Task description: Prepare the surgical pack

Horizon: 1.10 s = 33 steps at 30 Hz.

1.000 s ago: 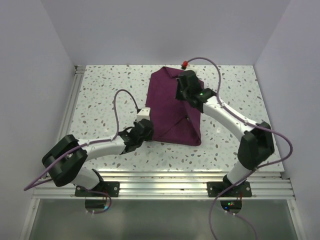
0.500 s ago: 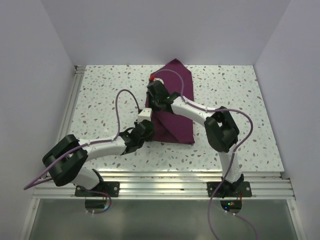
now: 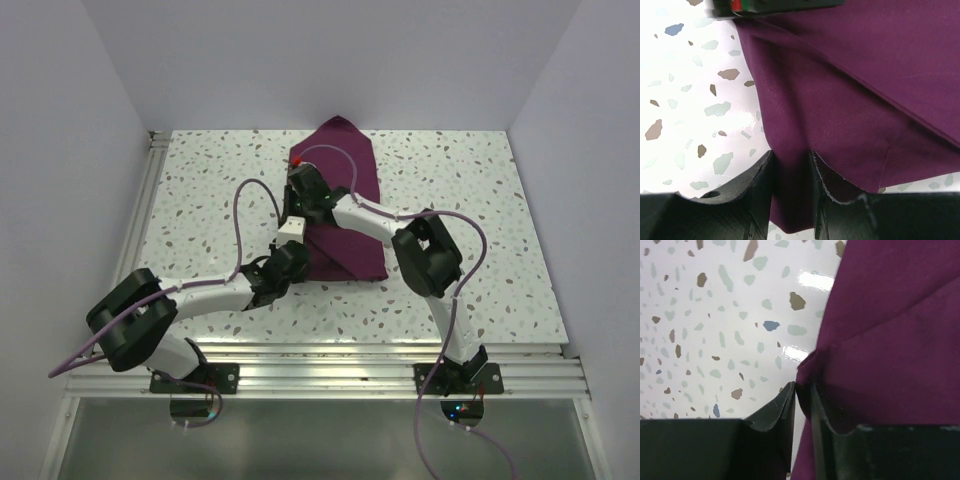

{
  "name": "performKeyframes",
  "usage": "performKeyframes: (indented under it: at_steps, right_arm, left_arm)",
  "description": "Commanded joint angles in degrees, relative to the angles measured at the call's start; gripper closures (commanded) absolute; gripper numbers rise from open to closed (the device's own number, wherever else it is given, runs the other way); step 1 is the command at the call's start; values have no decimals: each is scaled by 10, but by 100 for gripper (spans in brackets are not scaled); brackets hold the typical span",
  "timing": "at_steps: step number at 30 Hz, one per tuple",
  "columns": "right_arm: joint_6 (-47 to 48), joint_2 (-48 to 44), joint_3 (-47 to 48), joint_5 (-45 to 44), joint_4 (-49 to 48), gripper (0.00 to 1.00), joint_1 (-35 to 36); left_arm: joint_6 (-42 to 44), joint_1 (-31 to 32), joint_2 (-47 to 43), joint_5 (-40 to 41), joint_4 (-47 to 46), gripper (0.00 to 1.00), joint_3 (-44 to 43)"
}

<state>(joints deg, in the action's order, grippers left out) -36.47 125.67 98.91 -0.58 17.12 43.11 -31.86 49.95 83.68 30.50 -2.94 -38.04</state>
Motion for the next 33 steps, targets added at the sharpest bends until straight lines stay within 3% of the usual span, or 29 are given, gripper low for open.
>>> performKeyframes:
  at_steps: [1,10,11,15,21,27,33]
  right_arm:
    - [-19,16,30,45,-63,70,8]
    - [8,-49,37,37,-43,44,-10]
    - [8,-66,32,38,-45,36,-18]
    - [10,-130,-19,47,-54,23,-44]
    - [16,-263,-148,56,-55,24,-112]
    - [35,-385,-314,8,-25,25,-141]
    - [55,-493,-431,-72,11,46,-142]
  left_arm:
    - [4,9,6,-4,-29,64,-12]
    - [-25,9,-46,8,24,52,-12]
    - [-28,9,-50,8,28,51,-13]
    - [-43,9,-83,28,80,45,-23]
    - [-40,-12,-114,34,134,32,-60]
    - [-11,-92,-82,-42,125,30,-118]
    - [5,-129,-9,-64,114,30,-185]
